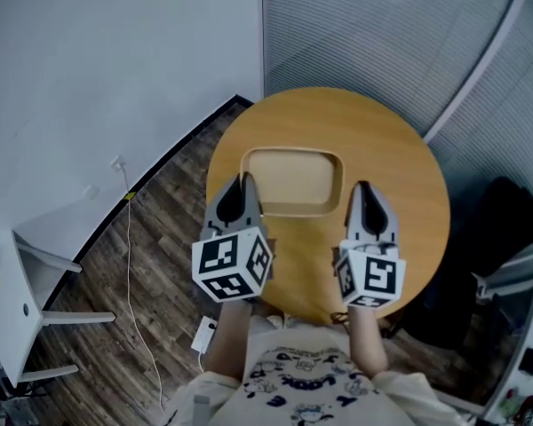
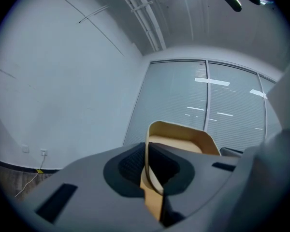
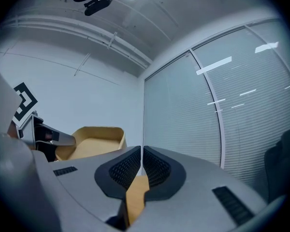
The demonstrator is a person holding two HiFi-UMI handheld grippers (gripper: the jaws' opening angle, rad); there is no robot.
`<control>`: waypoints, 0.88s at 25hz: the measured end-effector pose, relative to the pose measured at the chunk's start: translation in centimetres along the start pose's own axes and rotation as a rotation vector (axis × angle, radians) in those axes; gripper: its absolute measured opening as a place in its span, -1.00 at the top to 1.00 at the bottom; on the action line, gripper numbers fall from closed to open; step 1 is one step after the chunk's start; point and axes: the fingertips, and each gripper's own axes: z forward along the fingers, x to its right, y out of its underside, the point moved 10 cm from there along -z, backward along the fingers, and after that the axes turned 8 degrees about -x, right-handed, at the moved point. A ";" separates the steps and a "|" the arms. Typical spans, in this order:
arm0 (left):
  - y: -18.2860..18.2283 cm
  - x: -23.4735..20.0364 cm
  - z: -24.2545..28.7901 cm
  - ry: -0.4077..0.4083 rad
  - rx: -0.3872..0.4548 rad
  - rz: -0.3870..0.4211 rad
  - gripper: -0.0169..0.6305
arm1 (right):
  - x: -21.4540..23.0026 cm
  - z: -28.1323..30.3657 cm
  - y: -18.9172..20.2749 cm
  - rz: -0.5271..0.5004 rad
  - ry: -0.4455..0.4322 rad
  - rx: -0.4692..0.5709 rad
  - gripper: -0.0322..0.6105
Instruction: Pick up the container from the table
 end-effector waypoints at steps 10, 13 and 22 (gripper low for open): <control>-0.1 0.8 -0.8 0.011 0.025 0.007 0.90 | 0.5 -0.8 -0.6 0.007 0.006 0.023 0.85; 0.0 0.8 -1.0 0.008 0.027 0.002 0.90 | 0.3 -0.9 -0.7 0.006 0.009 0.006 0.84; 0.1 1.0 -0.7 0.009 0.017 0.009 0.90 | 0.6 -0.8 -0.6 0.014 0.007 -0.008 0.85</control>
